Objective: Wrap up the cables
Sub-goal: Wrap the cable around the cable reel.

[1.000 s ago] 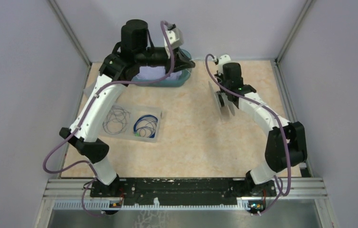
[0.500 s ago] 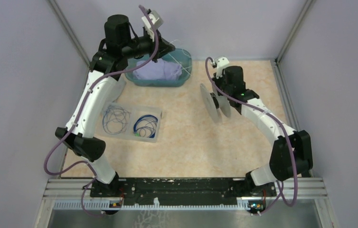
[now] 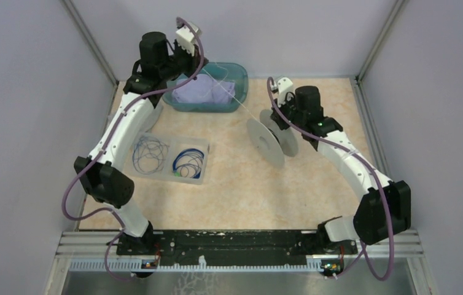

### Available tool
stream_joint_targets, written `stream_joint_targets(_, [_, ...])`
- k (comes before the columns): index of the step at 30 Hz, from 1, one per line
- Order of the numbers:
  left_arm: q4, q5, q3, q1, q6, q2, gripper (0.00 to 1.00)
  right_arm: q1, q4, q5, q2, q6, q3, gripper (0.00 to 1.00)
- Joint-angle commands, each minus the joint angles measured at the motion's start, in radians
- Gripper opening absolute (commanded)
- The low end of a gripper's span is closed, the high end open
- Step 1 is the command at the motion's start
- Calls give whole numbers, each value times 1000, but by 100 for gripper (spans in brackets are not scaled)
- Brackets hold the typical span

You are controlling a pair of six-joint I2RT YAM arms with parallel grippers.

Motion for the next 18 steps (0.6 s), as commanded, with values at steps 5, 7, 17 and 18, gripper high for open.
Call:
stream_joint_targets(5, [198, -85, -238, 68, 25, 13, 0, -32, -110, -191, -56, 67, 204, 0])
stream_joint_targets(7, [219, -79, -274, 82, 15, 38, 0, -45, -135, -224, -58, 89, 242, 0])
stream_joint_targets(17, [275, 190, -432, 88, 35, 96, 0, -92, -242, -214, -15, 192, 519, 0])
stream_joint_targets(18, [278, 237, -452, 87, 32, 98, 1, -93, -255, -214, -6, 197, 565, 0])
